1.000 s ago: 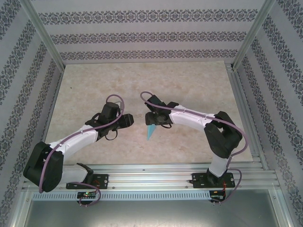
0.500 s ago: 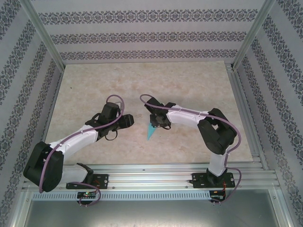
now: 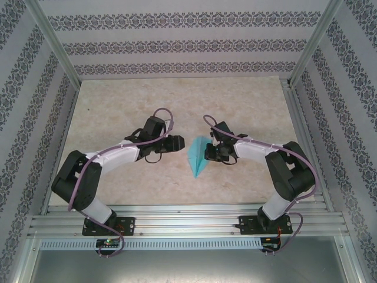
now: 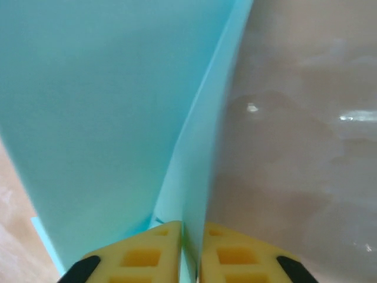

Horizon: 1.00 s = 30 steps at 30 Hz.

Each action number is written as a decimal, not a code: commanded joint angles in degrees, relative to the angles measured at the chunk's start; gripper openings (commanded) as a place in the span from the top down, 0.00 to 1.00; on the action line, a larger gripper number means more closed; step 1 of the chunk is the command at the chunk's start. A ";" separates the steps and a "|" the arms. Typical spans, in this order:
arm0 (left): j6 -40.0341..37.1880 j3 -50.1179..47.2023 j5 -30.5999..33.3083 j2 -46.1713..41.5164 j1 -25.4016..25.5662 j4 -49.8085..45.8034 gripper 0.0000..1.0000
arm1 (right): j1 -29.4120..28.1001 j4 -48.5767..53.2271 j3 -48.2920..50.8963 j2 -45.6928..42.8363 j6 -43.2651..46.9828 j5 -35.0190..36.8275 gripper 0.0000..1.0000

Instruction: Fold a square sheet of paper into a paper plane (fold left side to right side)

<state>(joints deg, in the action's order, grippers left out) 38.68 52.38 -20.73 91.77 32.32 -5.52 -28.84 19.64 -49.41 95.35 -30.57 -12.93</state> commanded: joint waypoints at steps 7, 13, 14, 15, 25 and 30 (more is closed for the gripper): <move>4.83 10.58 -4.17 12.65 3.01 5.66 0.58 | 1.77 1.62 1.16 -6.66 1.85 0.01 0.69; 4.77 14.92 -6.17 18.04 3.35 5.24 0.61 | -2.14 6.69 -0.57 -13.43 -1.07 5.01 0.62; 4.70 15.28 -6.19 18.61 3.28 5.47 0.61 | -3.71 6.86 -0.75 -14.19 -1.85 6.09 0.61; 4.52 15.67 -6.18 19.01 3.24 5.35 0.61 | -5.64 6.80 -0.94 -14.64 -2.92 7.32 0.60; 4.87 14.13 -7.54 16.63 -1.74 7.06 0.54 | -21.48 12.81 -10.51 -3.73 -7.18 25.00 0.52; 3.28 7.77 -7.42 9.33 -7.38 5.45 0.47 | -24.27 19.63 -17.36 3.70 -7.40 30.06 0.42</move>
<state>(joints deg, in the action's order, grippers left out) 42.92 63.02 -27.77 106.69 27.99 -0.86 -51.96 33.45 -63.05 95.94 -36.86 10.17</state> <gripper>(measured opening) 0.519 0.563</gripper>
